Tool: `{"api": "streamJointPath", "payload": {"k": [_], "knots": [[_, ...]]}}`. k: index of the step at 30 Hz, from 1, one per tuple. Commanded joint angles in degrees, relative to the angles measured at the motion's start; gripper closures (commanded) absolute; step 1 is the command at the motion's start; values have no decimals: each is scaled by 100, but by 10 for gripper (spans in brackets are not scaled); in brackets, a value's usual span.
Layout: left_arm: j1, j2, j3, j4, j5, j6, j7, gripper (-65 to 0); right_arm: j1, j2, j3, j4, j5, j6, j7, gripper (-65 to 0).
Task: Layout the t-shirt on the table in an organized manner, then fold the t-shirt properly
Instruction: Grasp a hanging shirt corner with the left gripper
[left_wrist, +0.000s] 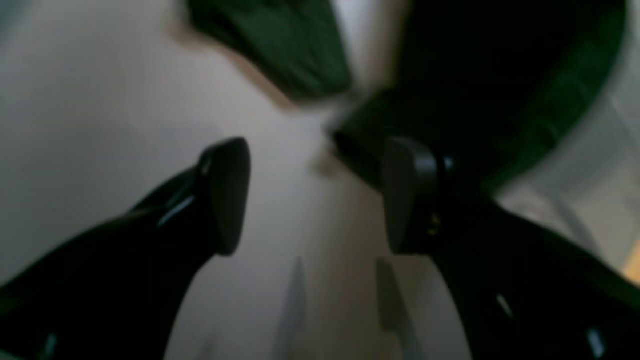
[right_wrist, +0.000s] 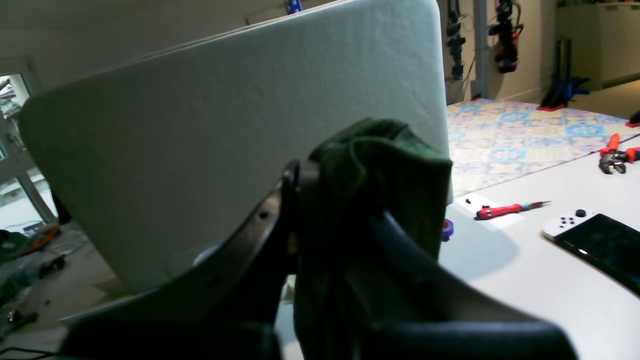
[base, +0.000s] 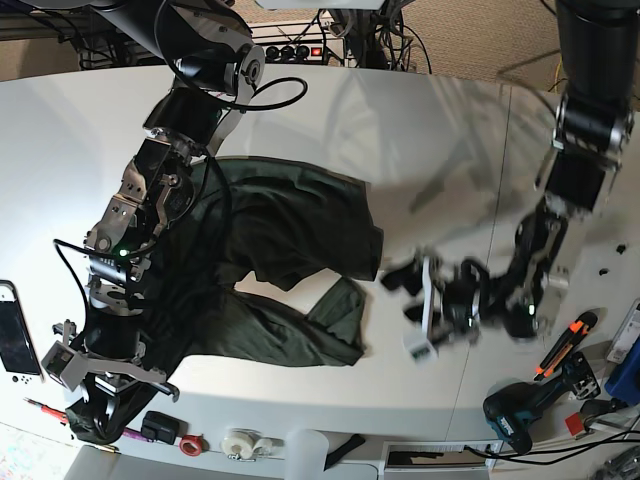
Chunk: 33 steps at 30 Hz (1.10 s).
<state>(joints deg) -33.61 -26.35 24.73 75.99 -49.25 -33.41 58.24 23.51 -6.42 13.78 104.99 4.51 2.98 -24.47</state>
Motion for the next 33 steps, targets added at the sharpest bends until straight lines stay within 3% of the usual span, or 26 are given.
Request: {"api": "streamJointPath", "payload": {"k": [1,4,8,15,21,27,31,33], "knots": [[-68,-44,-52,74,-133,-151,-120,-388,173,39,-26,94,-59,37,149,0],[295,-28,-50,72,74,-240,-645,-388,173,39,-26,94,-444,33,81,0],[522,111,-50,72,973,170,-1464,-388,170,39,-26,94,-634,-111,48,0],[466,721,-50,-70,1974,378,-1620,-388,101,37,-26,94,-647,-133,-2,0],[22,1274,-50,-1703,1915,319,-1676,-384,-101,39,-26,94,-761,-136,24,0],[-435,1408,-50,-2494,1316,186,-1655,-384,-192,39,-26,94,-758,-136,48,0],[-492,1410,-50,-2494,1045,175,-1440,-289,-225,42,-26,94,-758,-136,55,0],[-450,1412,-50,-2494,802,-92,-1316,-258,-232,42,-26,94,-758,-133,50,0]]}}
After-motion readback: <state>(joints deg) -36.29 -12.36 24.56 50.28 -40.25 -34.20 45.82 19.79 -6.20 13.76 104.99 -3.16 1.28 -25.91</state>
